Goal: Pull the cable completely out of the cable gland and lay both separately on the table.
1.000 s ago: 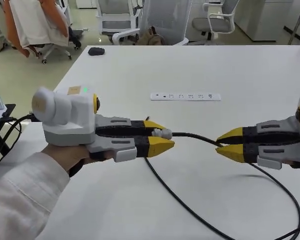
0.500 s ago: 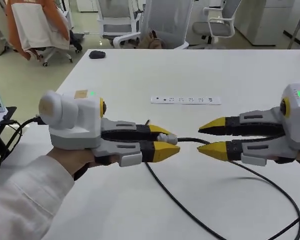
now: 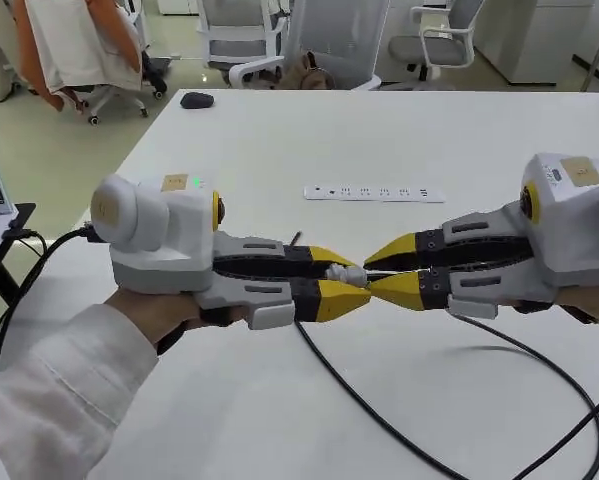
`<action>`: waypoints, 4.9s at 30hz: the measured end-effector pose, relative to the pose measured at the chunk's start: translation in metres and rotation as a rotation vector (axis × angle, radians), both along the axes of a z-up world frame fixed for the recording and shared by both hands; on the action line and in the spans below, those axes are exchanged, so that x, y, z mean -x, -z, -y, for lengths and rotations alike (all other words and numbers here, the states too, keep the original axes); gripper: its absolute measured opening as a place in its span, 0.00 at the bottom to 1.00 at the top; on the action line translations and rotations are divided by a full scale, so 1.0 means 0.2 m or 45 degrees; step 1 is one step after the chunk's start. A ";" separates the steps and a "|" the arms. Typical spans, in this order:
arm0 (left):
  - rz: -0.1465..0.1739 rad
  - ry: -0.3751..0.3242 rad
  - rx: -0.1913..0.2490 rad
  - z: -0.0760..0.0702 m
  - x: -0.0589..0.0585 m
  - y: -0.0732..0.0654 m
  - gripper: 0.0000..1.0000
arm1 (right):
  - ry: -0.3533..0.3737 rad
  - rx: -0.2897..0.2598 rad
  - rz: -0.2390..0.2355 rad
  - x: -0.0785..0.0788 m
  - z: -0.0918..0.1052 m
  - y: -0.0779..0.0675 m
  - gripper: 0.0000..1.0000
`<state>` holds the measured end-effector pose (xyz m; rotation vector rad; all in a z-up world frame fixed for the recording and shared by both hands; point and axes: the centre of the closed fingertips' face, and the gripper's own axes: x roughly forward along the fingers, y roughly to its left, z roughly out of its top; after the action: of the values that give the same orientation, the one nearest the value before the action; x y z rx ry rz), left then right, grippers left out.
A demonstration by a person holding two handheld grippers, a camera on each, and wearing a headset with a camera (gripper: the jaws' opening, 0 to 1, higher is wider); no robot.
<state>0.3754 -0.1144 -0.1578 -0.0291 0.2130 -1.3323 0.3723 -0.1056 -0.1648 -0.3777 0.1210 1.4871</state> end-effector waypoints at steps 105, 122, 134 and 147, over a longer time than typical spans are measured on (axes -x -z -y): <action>0.001 0.008 0.016 0.01 0.03 -0.02 0.18 | 0.021 -0.038 -0.030 0.04 0.04 -0.01 0.06; -0.023 -0.062 0.076 -0.10 -0.02 -0.05 0.18 | 0.131 -0.013 -0.042 -0.03 0.18 0.03 0.04; -0.031 -0.061 0.081 -0.09 -0.03 -0.04 0.18 | 0.152 -0.004 -0.063 -0.03 0.20 0.06 0.05; -0.035 -0.103 0.065 -0.15 -0.04 -0.01 0.18 | 0.197 0.017 -0.100 -0.06 0.28 0.15 0.05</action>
<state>0.3833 -0.0837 -0.1550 -0.0981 0.1991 -1.2574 0.3851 -0.1617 -0.1946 -0.3141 0.2181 1.3488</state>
